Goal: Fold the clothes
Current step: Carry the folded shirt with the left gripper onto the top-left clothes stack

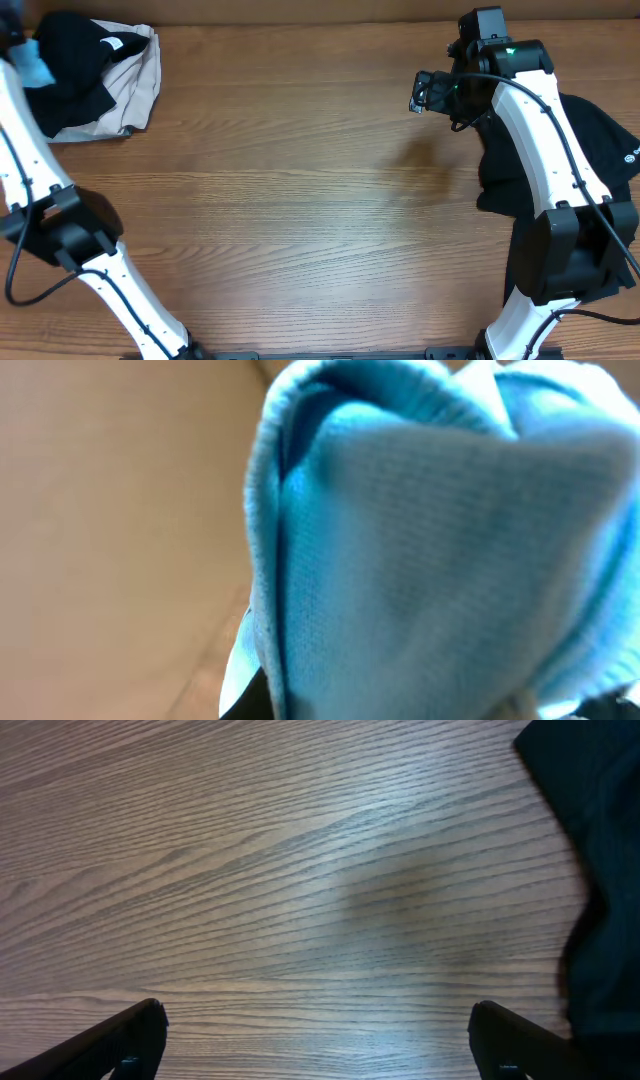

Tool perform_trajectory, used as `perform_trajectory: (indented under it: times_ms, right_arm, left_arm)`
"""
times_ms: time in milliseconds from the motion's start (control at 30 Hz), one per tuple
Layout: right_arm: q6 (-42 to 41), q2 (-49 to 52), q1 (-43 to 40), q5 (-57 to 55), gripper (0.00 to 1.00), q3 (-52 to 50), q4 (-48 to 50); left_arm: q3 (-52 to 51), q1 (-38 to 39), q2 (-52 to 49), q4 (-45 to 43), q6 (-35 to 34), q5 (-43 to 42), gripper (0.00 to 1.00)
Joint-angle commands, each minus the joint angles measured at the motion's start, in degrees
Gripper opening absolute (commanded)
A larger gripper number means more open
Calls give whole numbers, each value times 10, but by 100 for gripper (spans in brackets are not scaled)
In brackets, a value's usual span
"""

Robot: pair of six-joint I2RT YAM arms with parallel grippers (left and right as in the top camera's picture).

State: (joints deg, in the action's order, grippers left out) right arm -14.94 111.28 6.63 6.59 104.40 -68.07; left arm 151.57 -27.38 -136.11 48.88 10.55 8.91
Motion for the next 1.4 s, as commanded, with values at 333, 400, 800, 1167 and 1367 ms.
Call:
perform_trajectory:
  times_ms: [333, 400, 800, 1167, 1367]
  right_arm:
    - [3, -1, 0, -5, 100, 5, -2]
    - [3, -1, 0, -5, 100, 5, -2]
    - [3, -1, 1, -1, 100, 6, -18]
    - [3, -1, 1, -5, 100, 6, -34]
    - [3, -1, 1, -5, 100, 6, -35]
  left_arm:
    - [15, 147, -67, 83, -12, -51, 100]
    - [22, 155, -56, 111, -34, -51, 100]
    - [29, 143, 47, 150, 7, -53, 100]
    - [27, 74, -71, -46, 40, -78, 100]
    - [27, 47, -159, -67, 9, -150, 100]
